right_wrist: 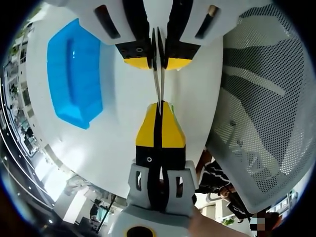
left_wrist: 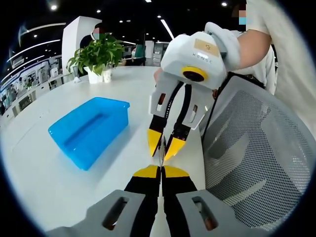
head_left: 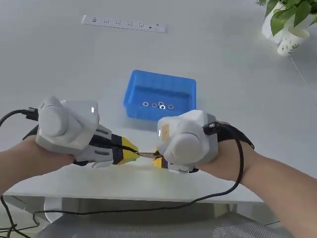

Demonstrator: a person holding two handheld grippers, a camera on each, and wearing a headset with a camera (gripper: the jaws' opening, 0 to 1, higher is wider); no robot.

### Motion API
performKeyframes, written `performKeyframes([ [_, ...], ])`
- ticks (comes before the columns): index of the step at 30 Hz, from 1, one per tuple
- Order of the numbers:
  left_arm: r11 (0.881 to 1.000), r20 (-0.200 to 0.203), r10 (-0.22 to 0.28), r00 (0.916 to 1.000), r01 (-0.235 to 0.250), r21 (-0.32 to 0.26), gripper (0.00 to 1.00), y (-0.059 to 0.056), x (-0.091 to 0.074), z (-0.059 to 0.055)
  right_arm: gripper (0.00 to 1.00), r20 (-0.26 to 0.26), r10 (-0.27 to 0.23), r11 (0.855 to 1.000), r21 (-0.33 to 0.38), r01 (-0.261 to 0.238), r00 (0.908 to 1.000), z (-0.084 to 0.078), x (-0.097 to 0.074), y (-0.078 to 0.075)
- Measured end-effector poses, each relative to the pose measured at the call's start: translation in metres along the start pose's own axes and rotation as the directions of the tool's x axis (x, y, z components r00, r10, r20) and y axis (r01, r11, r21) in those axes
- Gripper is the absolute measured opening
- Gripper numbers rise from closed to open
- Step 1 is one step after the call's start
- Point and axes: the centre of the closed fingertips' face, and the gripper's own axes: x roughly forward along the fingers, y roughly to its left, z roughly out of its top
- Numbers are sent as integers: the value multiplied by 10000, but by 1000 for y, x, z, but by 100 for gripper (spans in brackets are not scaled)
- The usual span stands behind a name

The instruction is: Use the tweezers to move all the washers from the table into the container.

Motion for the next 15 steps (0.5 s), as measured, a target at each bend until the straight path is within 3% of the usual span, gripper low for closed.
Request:
performKeyframes([
  [10,10000,2,-24,10000,24,-47,3,2,-1,-2,16,583,307,9990,312,-326,9978,0,-1,1],
  [15,10000,-109,-55,9999,55,24,4,2,1,-6,13,563,259,9993,271,-274,9981,-2,-2,0],
])
